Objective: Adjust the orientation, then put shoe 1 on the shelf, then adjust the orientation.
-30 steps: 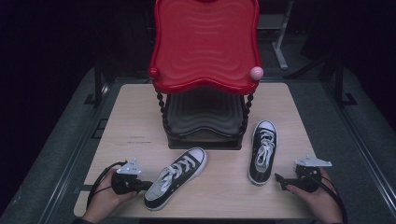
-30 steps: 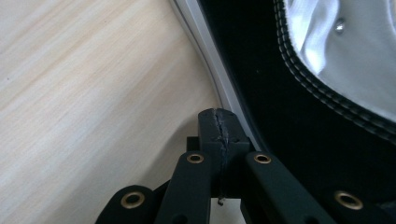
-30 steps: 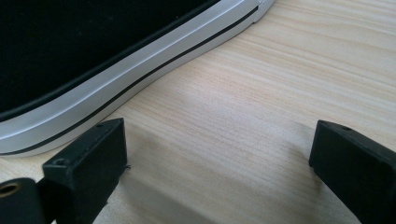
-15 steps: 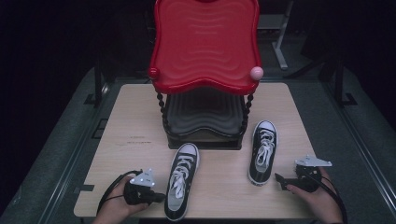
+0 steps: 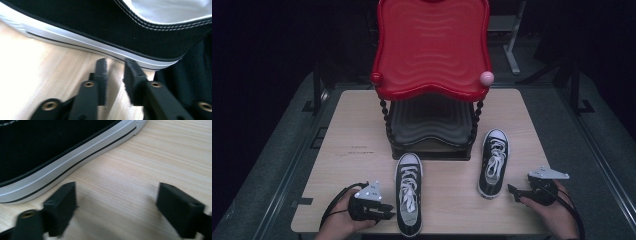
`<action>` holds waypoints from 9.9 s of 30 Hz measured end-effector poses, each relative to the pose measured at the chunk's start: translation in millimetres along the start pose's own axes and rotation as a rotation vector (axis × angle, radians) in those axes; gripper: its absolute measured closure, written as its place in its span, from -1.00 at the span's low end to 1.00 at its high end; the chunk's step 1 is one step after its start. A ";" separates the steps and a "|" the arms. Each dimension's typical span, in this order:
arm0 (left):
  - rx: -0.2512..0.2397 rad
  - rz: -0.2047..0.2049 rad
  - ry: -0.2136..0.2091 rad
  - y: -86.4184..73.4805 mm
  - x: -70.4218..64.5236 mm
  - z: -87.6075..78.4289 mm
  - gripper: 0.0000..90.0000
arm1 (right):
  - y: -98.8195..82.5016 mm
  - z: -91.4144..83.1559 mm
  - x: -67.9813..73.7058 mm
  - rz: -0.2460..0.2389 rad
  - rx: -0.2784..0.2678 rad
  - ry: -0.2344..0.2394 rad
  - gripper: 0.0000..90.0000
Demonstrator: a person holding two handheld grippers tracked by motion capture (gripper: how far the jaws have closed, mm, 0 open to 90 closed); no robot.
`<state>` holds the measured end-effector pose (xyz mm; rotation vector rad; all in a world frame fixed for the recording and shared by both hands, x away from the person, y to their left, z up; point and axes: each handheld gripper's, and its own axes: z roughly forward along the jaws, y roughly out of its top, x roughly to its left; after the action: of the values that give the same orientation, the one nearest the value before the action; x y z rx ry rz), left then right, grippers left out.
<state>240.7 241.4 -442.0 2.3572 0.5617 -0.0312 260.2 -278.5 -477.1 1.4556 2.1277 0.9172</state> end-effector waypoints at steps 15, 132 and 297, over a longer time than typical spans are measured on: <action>-0.133 -0.080 0.055 17.1 8.0 -29.1 -0.03 | 41.0 -54.9 22.3 0.038 -0.109 0.104 -0.12; -0.486 0.048 0.327 155.3 67.3 -59.7 0.94 | 234.5 18.5 182.1 -0.303 -0.364 0.477 0.91; -0.223 0.000 0.297 69.0 24.8 -16.5 -0.11 | 130.2 -5.7 113.3 -0.237 -0.215 0.279 0.08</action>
<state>288.8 216.2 -390.1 2.1560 0.6695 0.3681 300.0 -143.9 -376.6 0.9945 2.2502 1.2701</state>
